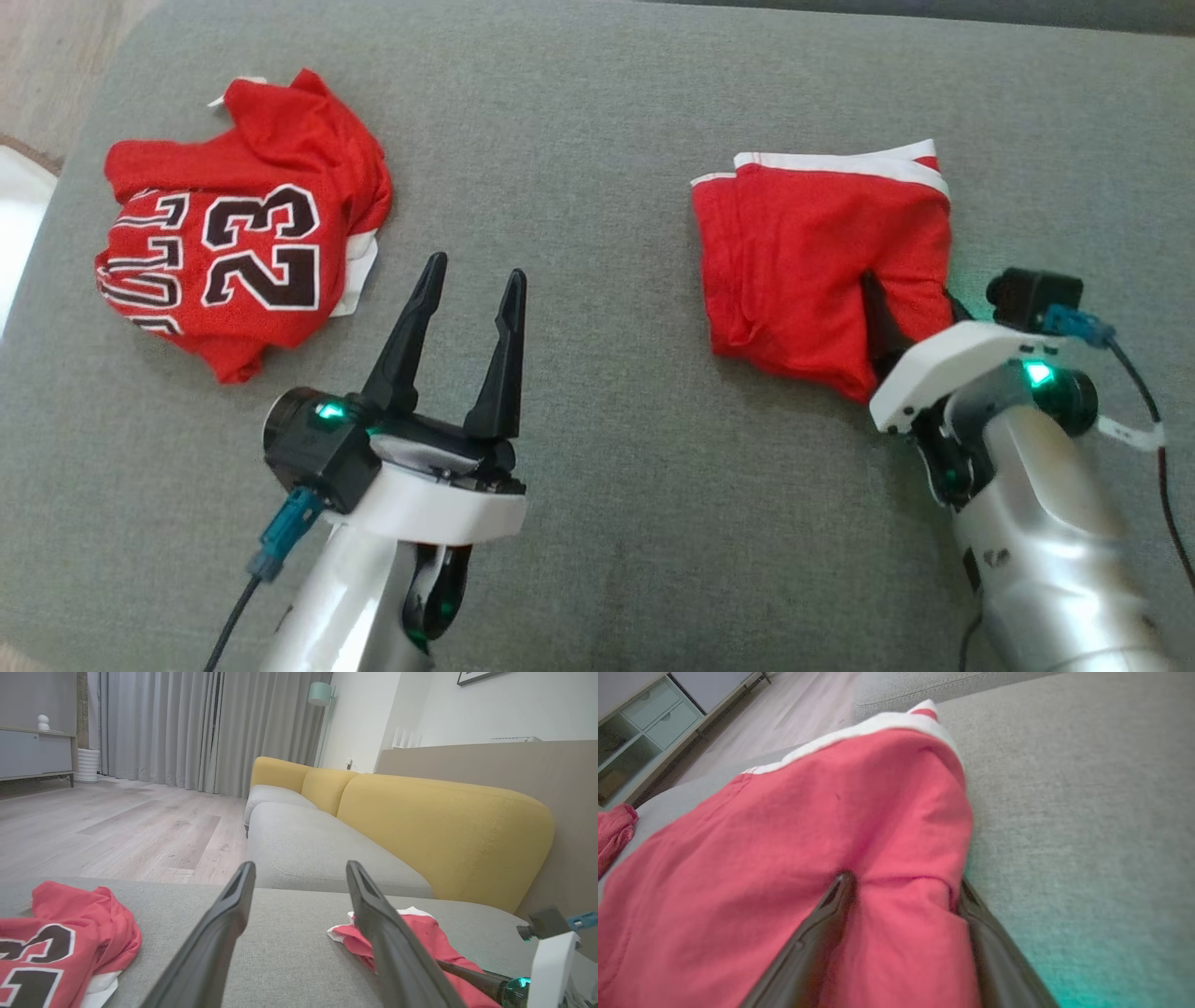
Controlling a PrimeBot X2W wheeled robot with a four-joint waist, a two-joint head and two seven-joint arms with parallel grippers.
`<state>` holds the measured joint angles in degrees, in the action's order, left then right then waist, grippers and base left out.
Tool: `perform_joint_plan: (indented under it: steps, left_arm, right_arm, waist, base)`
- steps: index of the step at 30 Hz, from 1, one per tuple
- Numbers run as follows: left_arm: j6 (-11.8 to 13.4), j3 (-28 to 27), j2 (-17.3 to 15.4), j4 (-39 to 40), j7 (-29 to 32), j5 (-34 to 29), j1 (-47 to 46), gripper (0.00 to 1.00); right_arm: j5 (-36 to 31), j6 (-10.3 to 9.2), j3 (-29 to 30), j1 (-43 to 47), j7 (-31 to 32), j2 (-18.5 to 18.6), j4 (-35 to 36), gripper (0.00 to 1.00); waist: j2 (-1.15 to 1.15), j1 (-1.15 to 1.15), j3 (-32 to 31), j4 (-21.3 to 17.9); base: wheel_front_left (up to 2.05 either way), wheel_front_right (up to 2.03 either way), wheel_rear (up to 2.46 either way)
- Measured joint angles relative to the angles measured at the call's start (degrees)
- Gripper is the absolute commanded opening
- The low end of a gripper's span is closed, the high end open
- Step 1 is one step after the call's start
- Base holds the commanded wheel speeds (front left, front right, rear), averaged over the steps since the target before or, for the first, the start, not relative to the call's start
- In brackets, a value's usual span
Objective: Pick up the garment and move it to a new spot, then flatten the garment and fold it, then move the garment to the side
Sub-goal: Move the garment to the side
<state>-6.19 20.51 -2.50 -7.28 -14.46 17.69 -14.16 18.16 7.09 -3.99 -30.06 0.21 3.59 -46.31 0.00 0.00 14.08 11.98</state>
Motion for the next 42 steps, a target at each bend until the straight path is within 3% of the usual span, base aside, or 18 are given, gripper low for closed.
perform_joint_plan:
  steps: [3,4,5,6,14,18,26,33,38,42]
  left_arm:
    - [0.2,0.0,0.0,0.0,0.0,0.0,0.0,1.0]
    - [0.2,0.0,0.0,0.0,0.0,0.0,0.0,1.0]
    - [0.2,0.0,0.0,0.0,0.0,0.0,0.0,1.0]
    - [0.2,-0.1,0.0,0.0,0.0,0.0,0.0,1.0]
    - [0.2,-0.3,0.0,-0.2,0.0,-0.8,-0.3,1.0]
    - [0.2,-0.3,0.0,-0.2,0.0,-1.2,-0.3,1.0]
    - [0.1,0.3,0.0,0.2,0.0,-1.6,-0.9,1.0]
    - [0.1,1.8,0.0,0.9,-0.3,-1.7,-2.8,1.0]
    - [-0.1,1.8,0.1,1.3,-0.3,-1.7,-4.5,1.0]
    - [-0.4,1.8,0.1,1.3,-0.3,-1.7,-5.0,1.0]
  right_arm:
    - [-0.6,0.0,-1.3,-1.8,-1.2,0.1,-2.7,1.0]
    - [-0.6,0.0,-1.3,-1.8,-1.2,0.1,-2.7,0.65]
    - [-1.2,0.0,-1.6,-2.3,-1.8,0.1,-3.4,0.08]
    - [-1.9,0.0,-2.0,-2.5,-2.4,0.2,-3.8,0.0]
    - [-15.1,0.0,-2.8,-4.1,-7.6,0.0,-6.4,0.0]
    - [-19.8,0.0,-3.5,-4.6,-8.1,1.8,-5.9,0.0]
    - [-21.5,0.01,-10.3,-4.7,-5.5,12.5,-4.4,0.0]
    - [-17.4,0.01,-17.1,-7.1,-3.7,24.2,-3.8,0.0]
    - [-16.4,0.01,-16.6,-9.7,-2.6,29.9,-4.3,0.0]
    - [-16.6,0.01,-13.7,-10.5,-2.0,32.0,-5.8,0.0]
  waist:
    - [0.0,0.0,0.2,0.1]
    - [0.0,0.0,0.2,0.1]
    - [0.0,0.0,0.2,0.1]
    - [0.0,0.0,0.2,-0.1]
    - [0.0,0.0,-0.4,-3.0]
    - [0.0,0.0,-1.2,-5.4]
    - [0.0,0.0,-2.0,-9.8]
    - [0.0,0.0,0.3,-11.2]
    - [0.0,0.0,2.8,-11.1]
    - [0.0,0.01,4.4,-10.9]
  base:
    - [0.0,0.0,0.0]
    - [0.0,0.0,0.0]
    - [0.0,0.0,0.0]
    - [0.0,0.0,0.0]
    - [0.0,0.0,0.0]
    - [0.0,0.0,0.0]
    - [0.0,0.0,0.0]
    - [0.0,0.0,0.0]
    - [0.0,0.0,0.0]
    - [0.0,0.0,0.0]
